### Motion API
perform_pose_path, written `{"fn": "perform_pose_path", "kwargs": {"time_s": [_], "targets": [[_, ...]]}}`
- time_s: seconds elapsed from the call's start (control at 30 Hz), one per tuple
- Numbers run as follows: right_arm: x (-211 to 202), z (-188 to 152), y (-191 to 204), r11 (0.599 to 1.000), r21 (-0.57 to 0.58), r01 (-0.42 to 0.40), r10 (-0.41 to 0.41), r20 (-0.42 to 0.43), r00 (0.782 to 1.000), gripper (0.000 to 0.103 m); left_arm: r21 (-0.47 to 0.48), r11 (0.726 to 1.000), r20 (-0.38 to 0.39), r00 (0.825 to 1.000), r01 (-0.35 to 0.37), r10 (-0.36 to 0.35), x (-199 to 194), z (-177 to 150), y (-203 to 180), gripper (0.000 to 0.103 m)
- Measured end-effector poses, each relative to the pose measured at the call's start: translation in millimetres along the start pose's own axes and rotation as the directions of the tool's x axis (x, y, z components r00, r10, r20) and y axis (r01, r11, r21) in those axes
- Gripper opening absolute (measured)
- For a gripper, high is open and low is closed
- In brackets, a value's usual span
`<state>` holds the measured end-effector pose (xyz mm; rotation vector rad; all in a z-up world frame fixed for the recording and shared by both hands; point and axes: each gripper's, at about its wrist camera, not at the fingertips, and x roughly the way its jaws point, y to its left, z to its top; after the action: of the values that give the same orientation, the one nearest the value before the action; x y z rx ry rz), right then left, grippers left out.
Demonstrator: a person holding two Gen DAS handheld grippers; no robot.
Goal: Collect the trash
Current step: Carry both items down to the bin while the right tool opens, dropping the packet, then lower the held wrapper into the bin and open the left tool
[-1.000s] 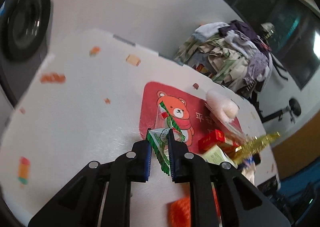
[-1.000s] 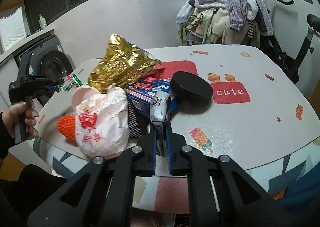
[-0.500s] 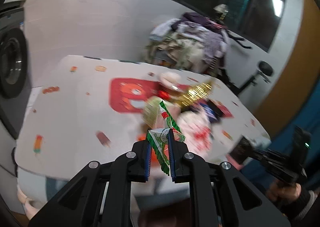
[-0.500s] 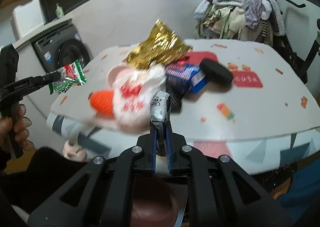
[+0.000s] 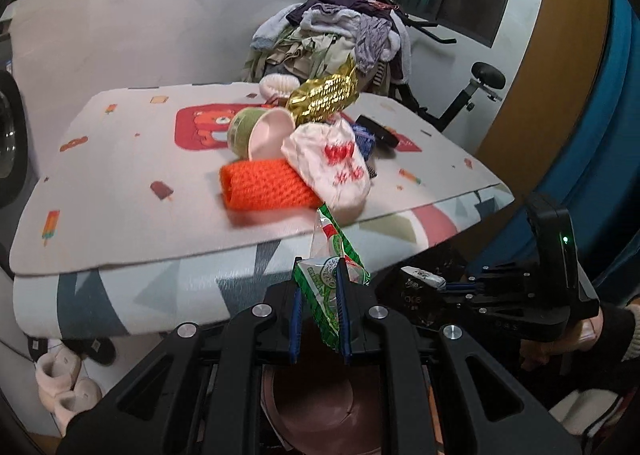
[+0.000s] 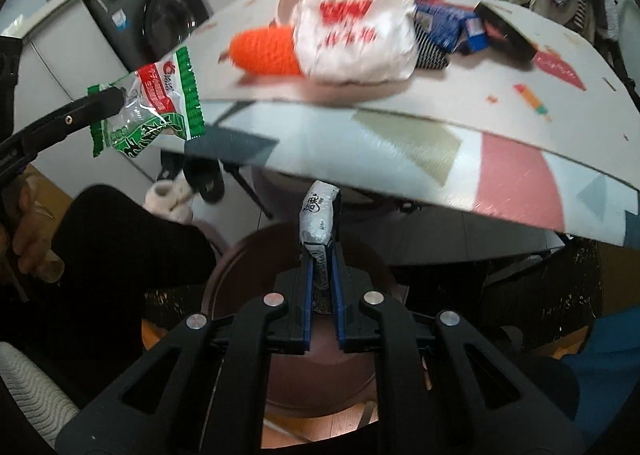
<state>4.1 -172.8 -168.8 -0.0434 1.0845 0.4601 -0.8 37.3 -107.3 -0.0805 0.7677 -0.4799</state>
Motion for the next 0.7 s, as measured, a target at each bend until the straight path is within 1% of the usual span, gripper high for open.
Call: {"fn": "perform_pose_path", "kwargs": {"time_s": [0.1,0.17,0.23,0.27,0.3,0.33,0.37,0.43,0.47,0.53,0.6,0.67,0.7], "targets": [[7.4,-0.6,0.8,1.0,-0.003,-0.008,0.008,-0.028,1.0,0.013,-0.007,1.0,-0.01,1.0,0.001,-0.001,3.9,-9.2,2.6,0.015],[13.7,-1.1,0.6,1.0,-0.003,-0.017,0.017,-0.046,0.999,0.017,-0.004,1.0,-0.015,1.0,0.001,-0.001,6.8,-14.7,2.2,0.015],[18.5,-1.2,-0.3,1.0,0.002,-0.02,0.02,-0.059,0.998,0.039,0.012,1.0,-0.015,1.0,-0.009,0.01,9.9,-19.5,0.8,0.015],[19.4,0.3,-1.2,1.0,0.004,-0.012,0.012,-0.056,0.998,0.046,0.025,1.0,-0.011,1.0,-0.014,0.014,10.9,-21.6,-0.8,0.015],[18.9,1.9,-2.3,1.0,0.003,0.004,-0.004,-0.048,0.999,0.061,0.033,0.999,-0.012,1.0,-0.016,0.016,12.4,-22.9,-1.4,0.015],[15.4,3.7,-4.3,1.0,0.001,0.016,-0.016,-0.036,0.999,0.07,0.038,0.999,-0.016,1.0,-0.011,0.012,14.5,-24.0,-1.6,0.015],[10.5,7.5,-6.4,1.0,0.001,0.023,-0.023,-0.008,1.0,0.073,0.043,0.999,-0.016,1.0,-0.006,0.006,15.5,-24.1,-1.8,0.015],[2.7,13.4,-11.7,0.999,-0.002,0.036,-0.036,0.042,0.998,0.086,0.056,0.998,-0.011,1.0,0.008,-0.008,16.9,-23.6,-2.8,0.015],[-3.1,16.9,-13.5,0.997,-0.022,0.078,-0.076,0.087,0.993,0.089,0.065,0.998,-0.009,1.0,0.016,-0.015,17.9,-23.2,-3.4,0.015],[-10.1,20.2,-15.3,0.989,-0.054,0.137,-0.128,0.151,0.98,0.094,0.077,0.997,-0.008,1.0,0.029,-0.028,20.1,-23.5,-4.9,0.015],[-15.6,21.1,-20.3,0.977,-0.073,0.2,-0.18,0.219,0.959,0.097,0.086,0.995,-0.014,0.999,0.042,-0.041,23.4,-24.4,-6.3,0.015],[-19.5,16.7,-27.2,0.969,-0.064,0.239,-0.213,0.273,0.938,0.097,0.093,0.994,-0.021,0.999,0.051,-0.049,26.1,-25.4,-7.3,0.015],[-18.9,15.3,-33.5,0.971,-0.049,0.233,-0.211,0.278,0.937,0.097,0.096,0.994,-0.024,0.998,0.053,-0.051,27.6,-25.9,-7.9,0.015]]}}
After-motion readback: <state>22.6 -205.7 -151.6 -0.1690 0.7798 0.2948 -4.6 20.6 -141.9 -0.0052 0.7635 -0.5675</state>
